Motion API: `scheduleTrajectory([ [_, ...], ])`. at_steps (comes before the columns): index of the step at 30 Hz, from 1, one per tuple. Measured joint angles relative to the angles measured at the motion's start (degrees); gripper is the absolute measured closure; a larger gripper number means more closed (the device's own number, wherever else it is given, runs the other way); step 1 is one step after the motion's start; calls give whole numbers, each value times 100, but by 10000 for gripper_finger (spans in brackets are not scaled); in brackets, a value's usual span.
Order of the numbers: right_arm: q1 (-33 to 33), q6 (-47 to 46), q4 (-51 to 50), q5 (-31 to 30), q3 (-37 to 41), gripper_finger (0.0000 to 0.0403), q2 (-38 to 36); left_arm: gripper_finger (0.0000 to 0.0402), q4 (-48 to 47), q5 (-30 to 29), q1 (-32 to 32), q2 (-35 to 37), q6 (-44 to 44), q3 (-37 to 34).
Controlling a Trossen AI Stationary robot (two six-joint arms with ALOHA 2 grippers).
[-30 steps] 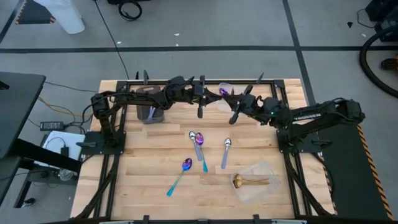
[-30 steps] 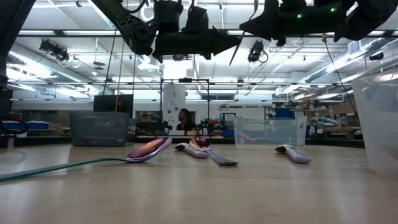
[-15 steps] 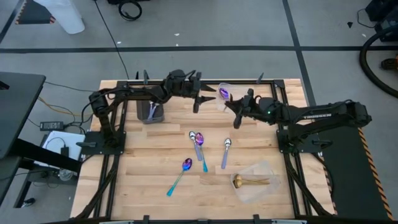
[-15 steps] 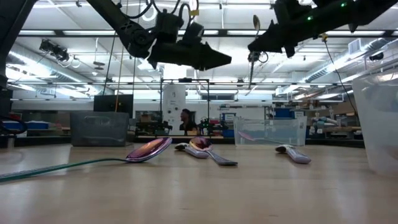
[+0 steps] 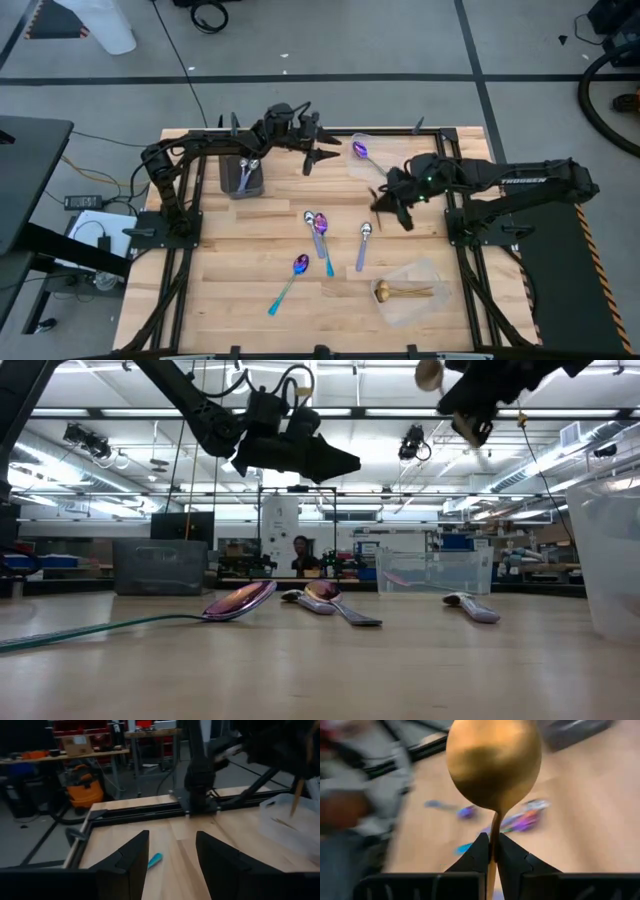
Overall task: Sort silverware by color (type)
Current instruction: Put the yellow spoon into the bottom transparent bin
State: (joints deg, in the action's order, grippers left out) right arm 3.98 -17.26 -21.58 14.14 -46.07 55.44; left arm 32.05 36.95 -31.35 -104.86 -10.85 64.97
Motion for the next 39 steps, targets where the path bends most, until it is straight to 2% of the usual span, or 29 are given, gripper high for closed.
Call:
scheduleTrajectory([
  [4, -226, -815, -422, 978, -17, 372, 88, 230, -161, 18, -8, 0, -2, 0],
  [9, -753, -1525, -1120, 1076, -13, 371, 494, 230, -194, 13, -64, 0, 11, 0],
  [14, -1240, -2237, -1214, 1267, -13, 371, 797, 230, -194, 4, -101, 0, 170, 0],
  [21, -1692, -3224, -1461, 1570, -72, 371, 1161, 230, -276, -15, -109, 0, 925, 0],
  [25, -1917, -3136, -2469, 1299, -540, 371, 1571, 230, -646, -14, -61, 0, 1290, 0],
  [34, -2480, -1916, -3974, 255, -1684, 371, 2658, 230, -1371, 130, 224, 0, 1904, 0],
  [39, -2820, -1611, -4378, 280, -1907, 371, 3149, 230, -1540, 379, 591, 0, 1936, 0],
])
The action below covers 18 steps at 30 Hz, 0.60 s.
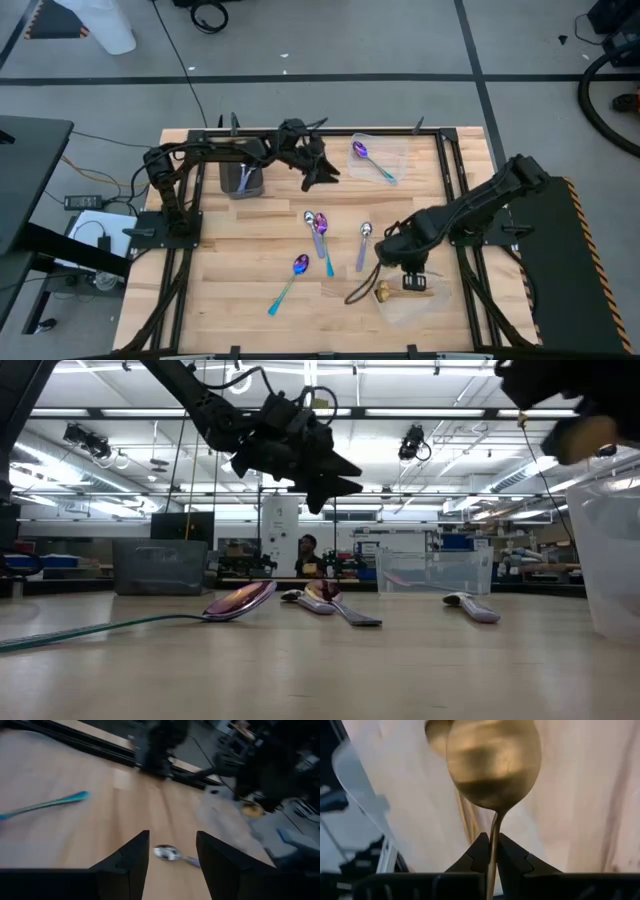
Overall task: Sort silverware by color (type)
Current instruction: Put the yellow spoon into the bottom transparent bin
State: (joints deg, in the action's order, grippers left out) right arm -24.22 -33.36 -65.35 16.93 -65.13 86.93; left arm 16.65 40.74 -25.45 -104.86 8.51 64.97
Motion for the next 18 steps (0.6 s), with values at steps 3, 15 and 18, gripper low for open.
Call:
scheduleTrajectory([
  [3, -163, -3, -169, 267, -19, 371, 203, 230, -5, 4, 285, 0, -15, 0],
  [15, -511, -312, -176, 528, -19, 371, 353, 230, 9, -313, 1060, 15, -304, 0],
  [18, -512, -222, -113, 566, -19, 371, 431, 230, -213, -405, 1164, 144, -453, -3],
])
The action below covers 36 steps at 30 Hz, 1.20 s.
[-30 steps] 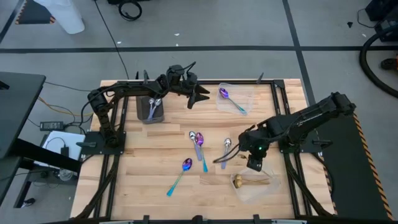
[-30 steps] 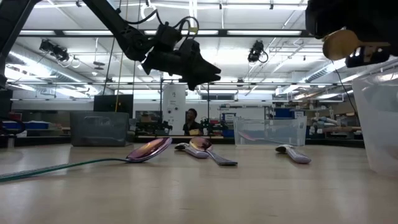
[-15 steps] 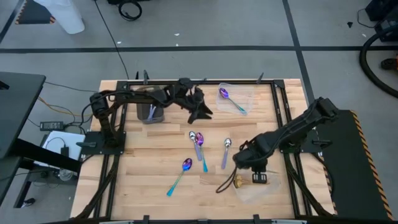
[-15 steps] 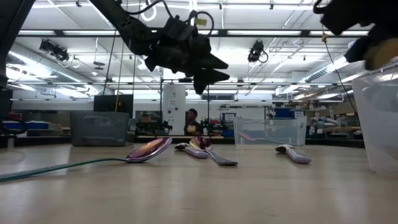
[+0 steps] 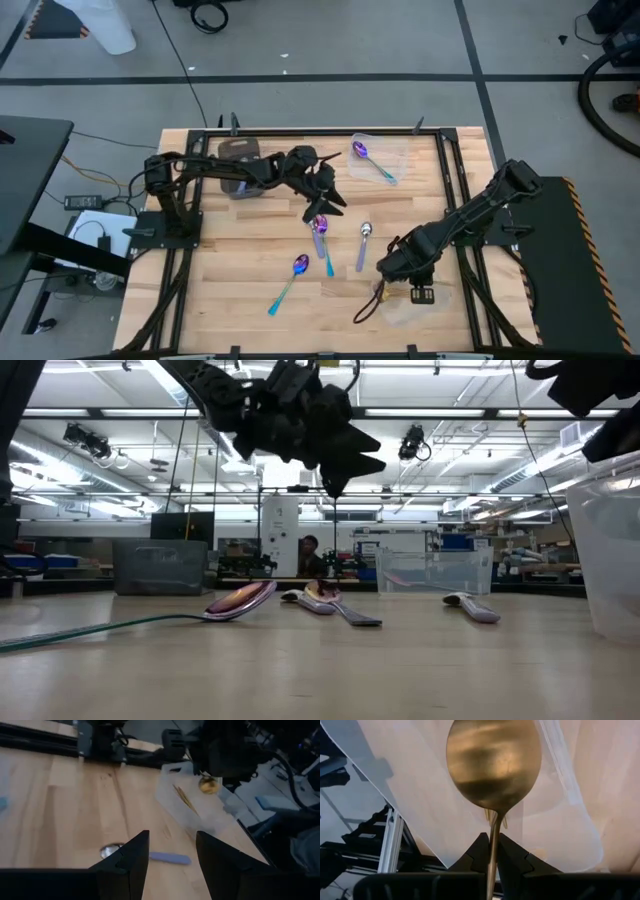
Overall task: Sort silverware by color (type)
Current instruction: Put the yellow spoon into the bottom transparent bin
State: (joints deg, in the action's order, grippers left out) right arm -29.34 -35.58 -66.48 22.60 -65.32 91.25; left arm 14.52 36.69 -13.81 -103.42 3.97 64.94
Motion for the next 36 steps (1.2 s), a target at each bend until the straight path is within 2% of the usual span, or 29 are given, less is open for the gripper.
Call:
scheduleTrajectory([
  [7, 2, -21, 81, 287, 0, 370, 132, 230, -1094, -788, 173, 614, -744, 3],
  [17, 0, 75, 799, 80, 13, 370, 344, 230, -3717, -959, 658, 1055, -1026, -2],
  [22, -26, 408, 916, -43, 31, 370, 497, 230, -4271, -1739, 1031, 1058, -475, -2],
  [27, -23, 742, 919, -265, 85, 369, 665, 230, -4287, -2529, 1411, 1058, 514, -224],
  [36, 28, 957, 863, -472, 88, 335, 894, 230, -4217, -2871, 2163, 1054, 2446, -715],
])
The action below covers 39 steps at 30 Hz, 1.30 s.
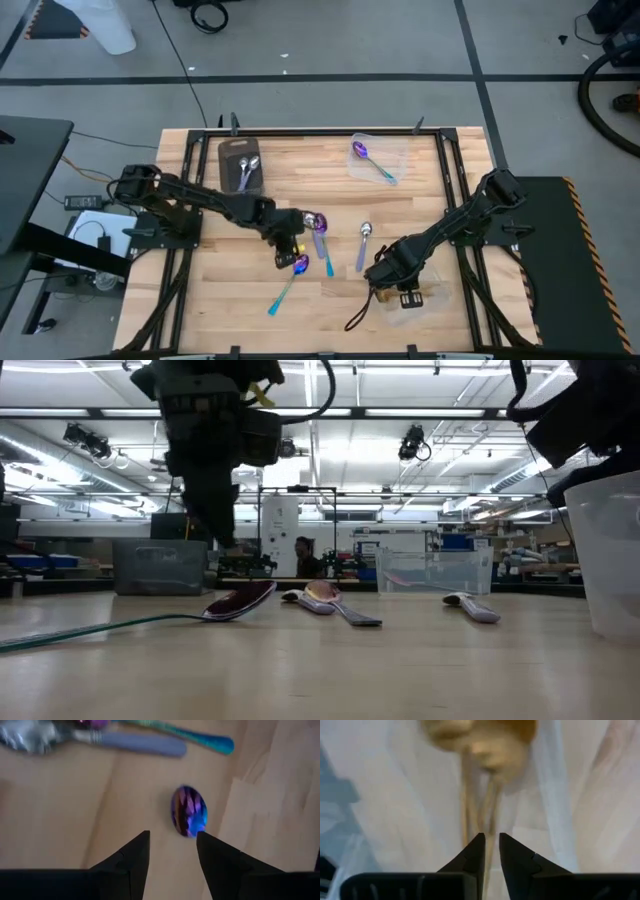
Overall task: Sort silverware by color (type)
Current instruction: Put the yellow spoon into the bottom transparent bin, then put the blue spoon into the top transparent bin
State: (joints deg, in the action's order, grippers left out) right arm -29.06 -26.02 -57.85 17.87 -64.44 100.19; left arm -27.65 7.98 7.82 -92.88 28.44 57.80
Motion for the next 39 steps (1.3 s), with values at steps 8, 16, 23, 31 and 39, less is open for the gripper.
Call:
scheduleTrajectory([
  [8, 121, 65, -156, -103, 32, 291, -61, 230, 111, -496, 843, 0, 1204, -59],
  [16, 247, -110, -937, -16, -40, 290, -271, 230, 780, -970, 1449, -387, 2406, -59],
  [23, 126, -125, -968, -1274, -40, 290, -296, 230, 894, -1625, 1782, -559, 3128, -59],
  [31, 52, -121, -1051, -1849, -40, 290, -404, 230, 910, -2325, 2072, -620, 3540, -54],
  [39, 73, -120, -920, -2127, -40, 290, -772, 230, 961, -2325, 2073, -1028, 3727, -57],
])
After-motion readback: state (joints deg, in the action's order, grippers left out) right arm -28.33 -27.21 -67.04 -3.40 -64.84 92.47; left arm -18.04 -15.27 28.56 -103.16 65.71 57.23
